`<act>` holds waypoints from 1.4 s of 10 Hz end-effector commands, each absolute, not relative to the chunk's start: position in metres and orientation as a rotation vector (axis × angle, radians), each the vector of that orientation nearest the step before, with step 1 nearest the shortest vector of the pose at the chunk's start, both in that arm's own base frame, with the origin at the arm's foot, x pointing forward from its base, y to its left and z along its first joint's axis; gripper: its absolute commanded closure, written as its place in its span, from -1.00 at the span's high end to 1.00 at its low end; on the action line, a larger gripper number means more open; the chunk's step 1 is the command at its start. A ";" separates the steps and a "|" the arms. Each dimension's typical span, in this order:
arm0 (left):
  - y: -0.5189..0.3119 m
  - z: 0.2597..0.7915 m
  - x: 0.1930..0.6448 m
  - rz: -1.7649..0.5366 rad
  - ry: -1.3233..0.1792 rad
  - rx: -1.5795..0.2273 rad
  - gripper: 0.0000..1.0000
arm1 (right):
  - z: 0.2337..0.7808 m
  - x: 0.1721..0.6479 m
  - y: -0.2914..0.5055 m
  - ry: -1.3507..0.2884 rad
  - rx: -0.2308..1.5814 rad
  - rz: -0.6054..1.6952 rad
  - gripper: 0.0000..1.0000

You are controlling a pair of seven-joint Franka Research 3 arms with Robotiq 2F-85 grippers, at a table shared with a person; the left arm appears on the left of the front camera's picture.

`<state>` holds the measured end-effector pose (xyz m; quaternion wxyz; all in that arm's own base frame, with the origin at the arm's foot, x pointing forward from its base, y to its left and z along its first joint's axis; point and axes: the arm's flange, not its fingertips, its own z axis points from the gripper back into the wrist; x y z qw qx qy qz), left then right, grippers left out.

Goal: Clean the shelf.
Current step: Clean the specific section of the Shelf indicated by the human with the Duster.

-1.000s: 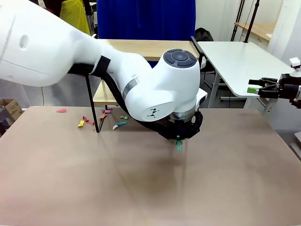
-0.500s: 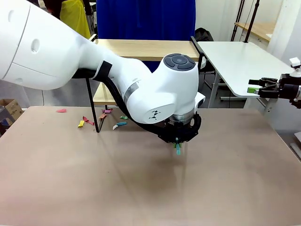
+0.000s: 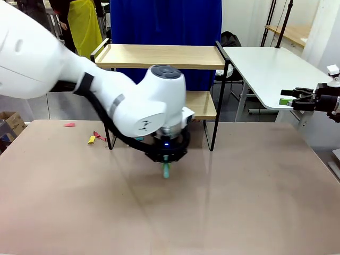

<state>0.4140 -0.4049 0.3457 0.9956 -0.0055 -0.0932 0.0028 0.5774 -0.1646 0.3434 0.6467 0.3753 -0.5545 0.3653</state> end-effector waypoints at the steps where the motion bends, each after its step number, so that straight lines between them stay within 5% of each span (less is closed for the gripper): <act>1: -0.353 0.352 0.406 0.023 -0.139 0.044 -0.74 | 0.346 0.576 -0.162 -1.270 0.848 0.843 1.00; 8: -0.281 0.358 0.405 0.125 -0.123 0.180 -0.74 | 0.346 0.576 -0.162 -1.270 0.848 0.843 1.00; 14: -0.279 0.397 0.389 0.015 -0.145 0.017 -0.74 | 0.346 0.576 -0.162 -1.270 0.848 0.843 1.00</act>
